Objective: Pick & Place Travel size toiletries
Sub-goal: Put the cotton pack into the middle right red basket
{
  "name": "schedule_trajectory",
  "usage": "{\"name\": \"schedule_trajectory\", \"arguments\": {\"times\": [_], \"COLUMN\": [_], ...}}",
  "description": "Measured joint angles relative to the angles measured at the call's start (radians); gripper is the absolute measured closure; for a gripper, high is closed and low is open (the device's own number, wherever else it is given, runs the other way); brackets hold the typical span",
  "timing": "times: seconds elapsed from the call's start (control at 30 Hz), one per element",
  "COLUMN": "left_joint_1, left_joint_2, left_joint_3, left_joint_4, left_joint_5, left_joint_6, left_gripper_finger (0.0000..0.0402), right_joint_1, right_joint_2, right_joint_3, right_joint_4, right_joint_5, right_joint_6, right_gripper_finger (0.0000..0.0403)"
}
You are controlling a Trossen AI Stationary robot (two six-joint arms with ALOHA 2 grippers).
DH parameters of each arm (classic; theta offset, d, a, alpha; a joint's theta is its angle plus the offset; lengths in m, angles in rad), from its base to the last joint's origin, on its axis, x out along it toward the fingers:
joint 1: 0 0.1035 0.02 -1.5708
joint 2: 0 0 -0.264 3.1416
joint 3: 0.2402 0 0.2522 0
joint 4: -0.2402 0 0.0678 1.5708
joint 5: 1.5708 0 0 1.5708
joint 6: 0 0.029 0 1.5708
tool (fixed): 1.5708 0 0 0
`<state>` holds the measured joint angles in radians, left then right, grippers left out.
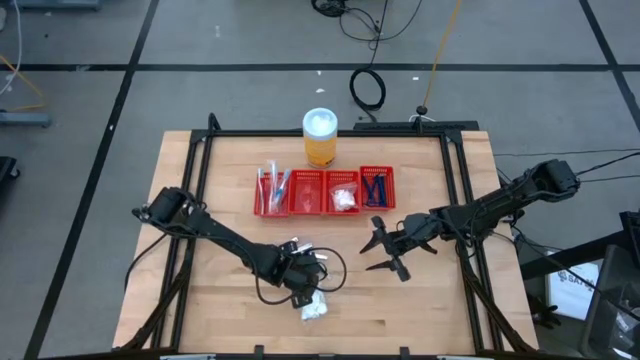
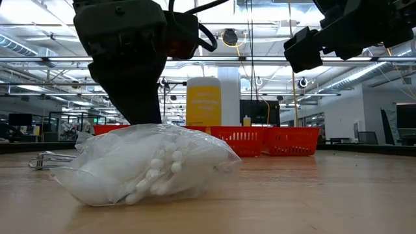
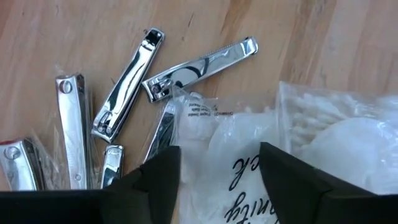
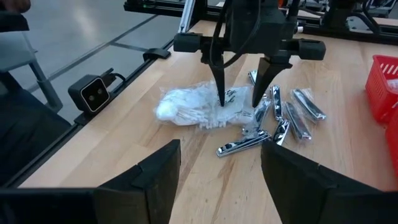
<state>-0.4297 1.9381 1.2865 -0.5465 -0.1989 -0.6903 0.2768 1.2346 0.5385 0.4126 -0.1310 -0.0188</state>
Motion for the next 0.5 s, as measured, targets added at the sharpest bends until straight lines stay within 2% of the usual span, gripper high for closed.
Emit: {"name": "schedule_trajectory", "arguments": {"times": [0.2, 0.37, 0.43, 0.5], "left_joint_1": [0.005, 0.023, 0.029, 0.033], "left_joint_2": [0.0, 0.0, 0.0, 0.0], "left_joint_3": [0.0, 0.0, 0.0, 0.0], "left_joint_4": [0.002, 0.002, 0.001, 0.002], "left_joint_5": [0.003, 0.054, 0.061, 0.061], "left_joint_6": [-0.012, -0.025, -0.025, -0.022], "left_gripper_finger": [0.0297, 0.0381, 0.0395, 0.0392], "right_joint_1": [0.0, 0.0, 0.0, 0.0], "right_joint_2": [0.0, 0.0, 0.0, 0.0], "right_joint_3": [0.0, 0.0, 0.0, 0.0], "right_joint_4": [-0.006, -0.007, -0.007, -0.007], "right_joint_5": [0.0, 0.0, 0.0, 0.0], "right_joint_6": [0.0, 0.0, 0.0, 0.005], "right_gripper_finger": [0.0193, 0.0193, 0.0193, 0.0193]}}
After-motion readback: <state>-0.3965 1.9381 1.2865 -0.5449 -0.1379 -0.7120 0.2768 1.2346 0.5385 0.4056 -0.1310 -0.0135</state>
